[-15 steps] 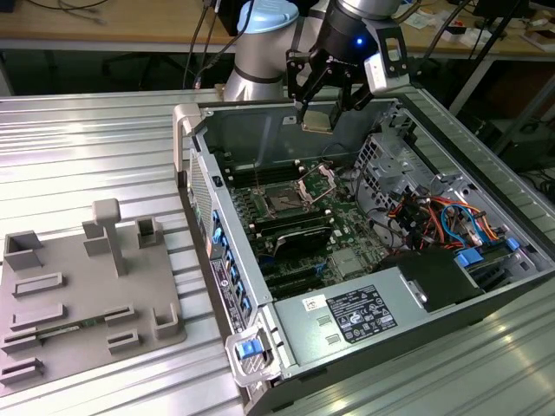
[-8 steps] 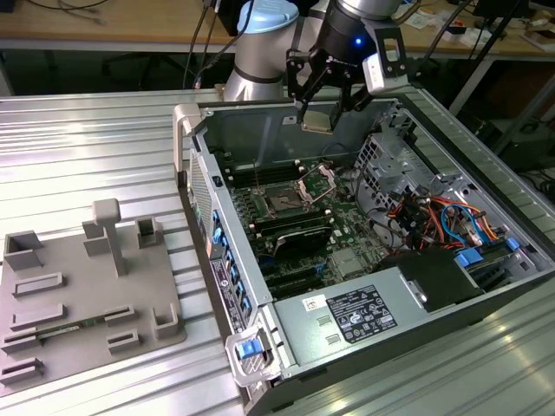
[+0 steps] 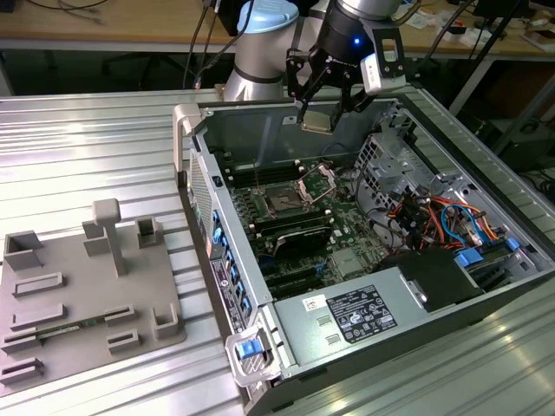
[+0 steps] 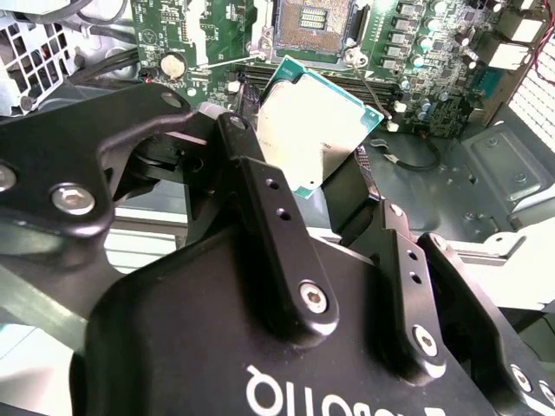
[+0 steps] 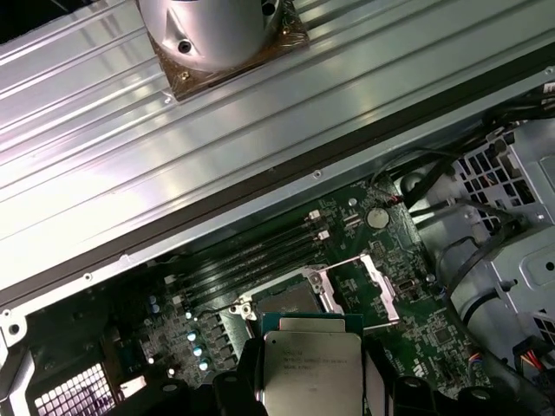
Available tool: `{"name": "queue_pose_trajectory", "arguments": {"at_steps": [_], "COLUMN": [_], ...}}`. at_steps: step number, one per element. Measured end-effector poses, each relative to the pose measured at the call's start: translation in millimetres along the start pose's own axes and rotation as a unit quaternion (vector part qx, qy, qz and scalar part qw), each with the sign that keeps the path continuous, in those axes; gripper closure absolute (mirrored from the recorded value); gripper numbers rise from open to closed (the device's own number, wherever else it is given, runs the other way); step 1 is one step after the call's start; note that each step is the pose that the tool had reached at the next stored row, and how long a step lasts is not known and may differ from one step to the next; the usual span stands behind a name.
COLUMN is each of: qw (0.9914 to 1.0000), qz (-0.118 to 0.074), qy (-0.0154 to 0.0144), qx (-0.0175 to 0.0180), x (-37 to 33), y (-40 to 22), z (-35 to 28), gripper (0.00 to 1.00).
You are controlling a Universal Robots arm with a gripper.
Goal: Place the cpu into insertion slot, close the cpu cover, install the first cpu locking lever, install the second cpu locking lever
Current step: 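Place the cpu into insertion slot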
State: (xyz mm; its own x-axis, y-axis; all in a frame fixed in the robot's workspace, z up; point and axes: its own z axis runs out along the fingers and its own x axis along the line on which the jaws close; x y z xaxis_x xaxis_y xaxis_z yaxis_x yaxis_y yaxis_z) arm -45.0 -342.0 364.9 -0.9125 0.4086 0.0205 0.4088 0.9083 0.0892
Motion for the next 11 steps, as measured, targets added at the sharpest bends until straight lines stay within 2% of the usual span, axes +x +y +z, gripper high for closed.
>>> {"name": "queue_pose_trajectory", "arguments": {"at_steps": [11], "qw": [0.99998], "qz": [0.007], "qy": [-0.0006], "qx": [-0.0002], "x": [0.0], "y": [0.0], "z": [0.0], "gripper": [0.45]}}
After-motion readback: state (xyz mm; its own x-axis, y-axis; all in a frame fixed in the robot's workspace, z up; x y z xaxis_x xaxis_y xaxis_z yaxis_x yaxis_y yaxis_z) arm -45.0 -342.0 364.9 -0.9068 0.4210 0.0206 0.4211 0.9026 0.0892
